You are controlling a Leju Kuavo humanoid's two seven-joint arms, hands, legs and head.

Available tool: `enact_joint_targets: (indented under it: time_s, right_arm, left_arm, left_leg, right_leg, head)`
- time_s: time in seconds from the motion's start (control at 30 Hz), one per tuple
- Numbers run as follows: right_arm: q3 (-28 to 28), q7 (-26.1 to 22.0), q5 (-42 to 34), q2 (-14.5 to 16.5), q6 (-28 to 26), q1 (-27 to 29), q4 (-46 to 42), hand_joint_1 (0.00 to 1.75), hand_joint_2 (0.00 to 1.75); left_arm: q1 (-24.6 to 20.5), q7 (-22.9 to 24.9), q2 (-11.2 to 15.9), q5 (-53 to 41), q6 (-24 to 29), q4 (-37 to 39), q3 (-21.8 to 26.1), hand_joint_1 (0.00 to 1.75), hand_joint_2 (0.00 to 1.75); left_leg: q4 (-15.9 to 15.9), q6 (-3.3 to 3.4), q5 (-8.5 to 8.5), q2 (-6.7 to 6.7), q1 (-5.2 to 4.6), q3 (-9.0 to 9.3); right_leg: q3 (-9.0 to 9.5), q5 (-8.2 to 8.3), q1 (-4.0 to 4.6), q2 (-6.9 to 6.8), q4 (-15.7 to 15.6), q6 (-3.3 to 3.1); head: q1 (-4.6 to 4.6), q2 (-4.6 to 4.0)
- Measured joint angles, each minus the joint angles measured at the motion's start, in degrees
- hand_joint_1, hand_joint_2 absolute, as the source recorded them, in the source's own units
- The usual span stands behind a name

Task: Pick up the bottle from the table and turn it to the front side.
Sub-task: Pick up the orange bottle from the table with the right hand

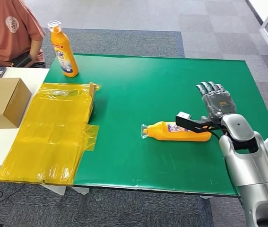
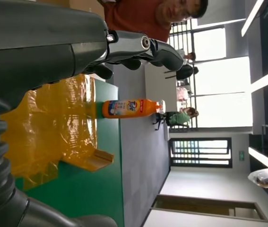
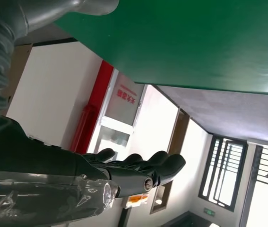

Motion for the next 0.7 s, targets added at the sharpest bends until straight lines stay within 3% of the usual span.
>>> enact_joint_targets:
  time_s: [0.27, 0.7]
  right_arm:
    - [0.34, 0.27, 0.54, -0.46, -0.21, 0.23, -1.76, 0.0, 1.75]
    - [0.88, -0.54, 0.22, -0.74, 0.77, 0.35, -2.41, 0.0, 1.75]
  left_arm:
    - [-0.04, 0.03, -1.78, 0.38, 0.07, -0.45, 2.19, 0.0, 1.75]
    - [-0.01, 0.03, -2.29, 1.34, 0.09, -0.72, 3.47, 0.0, 1.75]
  left_leg:
    - [0.0, 0.09, 0.1, 0.02, 0.0, 0.0]
    - [0.0, 0.09, 0.1, 0.02, -0.02, 0.0]
  right_leg:
    - [0.05, 0.0, 0.0, -0.01, 0.01, 0.01]
    - [0.05, -0.01, -0.02, -0.02, 0.0, 0.02]
  head:
    - [0.02, 0.0]
    - [0.01, 0.0]
